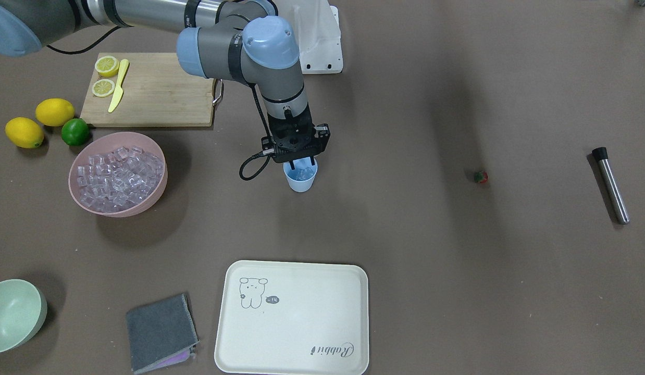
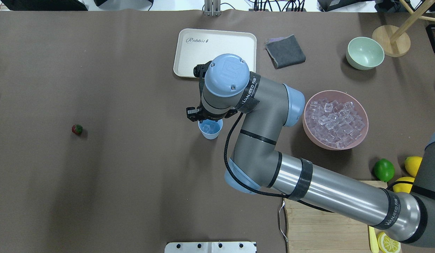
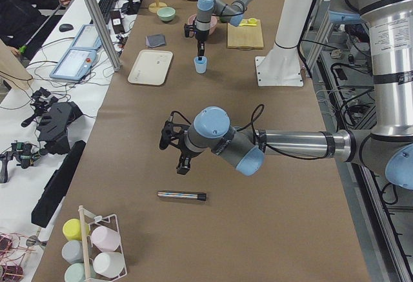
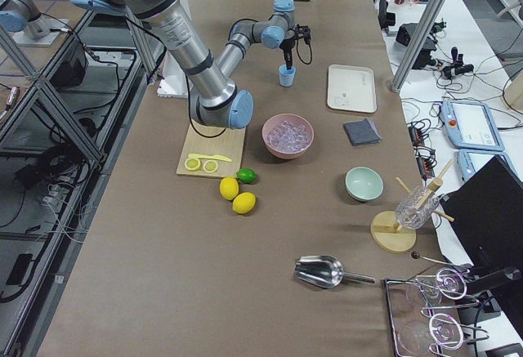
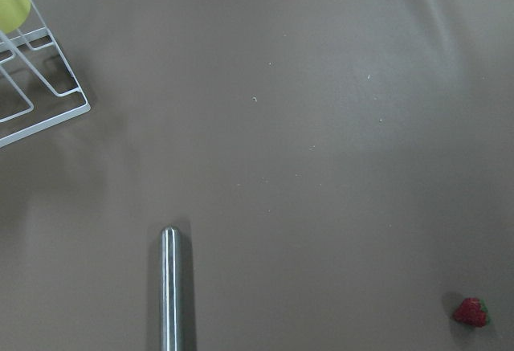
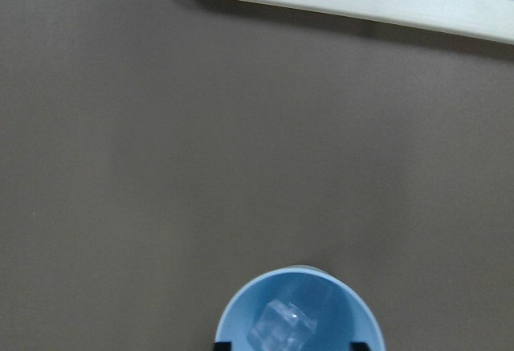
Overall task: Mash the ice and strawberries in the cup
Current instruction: 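Carry the third ice cube to the blue cup and release it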
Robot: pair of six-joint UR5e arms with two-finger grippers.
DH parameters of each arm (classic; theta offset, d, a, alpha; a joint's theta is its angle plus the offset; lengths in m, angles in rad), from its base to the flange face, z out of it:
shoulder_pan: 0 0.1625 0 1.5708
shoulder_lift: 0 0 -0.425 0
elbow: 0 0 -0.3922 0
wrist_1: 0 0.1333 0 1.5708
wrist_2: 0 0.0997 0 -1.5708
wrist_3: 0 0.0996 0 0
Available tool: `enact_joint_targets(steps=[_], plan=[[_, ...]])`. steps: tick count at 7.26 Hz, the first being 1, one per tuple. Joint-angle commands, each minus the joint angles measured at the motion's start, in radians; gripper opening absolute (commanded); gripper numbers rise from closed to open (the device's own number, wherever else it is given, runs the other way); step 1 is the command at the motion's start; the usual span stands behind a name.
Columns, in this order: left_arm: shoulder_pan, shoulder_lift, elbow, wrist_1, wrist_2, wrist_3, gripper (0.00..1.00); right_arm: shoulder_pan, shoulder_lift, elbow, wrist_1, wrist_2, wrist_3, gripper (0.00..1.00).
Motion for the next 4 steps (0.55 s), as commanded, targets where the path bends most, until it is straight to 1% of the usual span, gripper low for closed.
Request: enact_joint_targets(steps=[1, 2, 3, 4], plan=[[0.011, -0.003, 0.0, 0.006, 0.001, -0.043, 0.99, 0.032, -0.078, 0.121, -0.036, 0.015, -0.009, 0.99], [0.046, -0.011, 0.001, 0.008, 0.004, -0.065, 0.99, 0.079, -0.08, 0.159, -0.12, 0.059, -0.015, 0.99], [0.092, -0.032, 0.026, 0.012, 0.005, -0.068, 0.99, 0.118, -0.124, 0.199, -0.133, 0.09, -0.061, 0.99], [0.125, -0.049, 0.032, 0.014, 0.005, -0.07, 0.98, 0.189, -0.226, 0.263, -0.129, 0.114, -0.121, 0.99]])
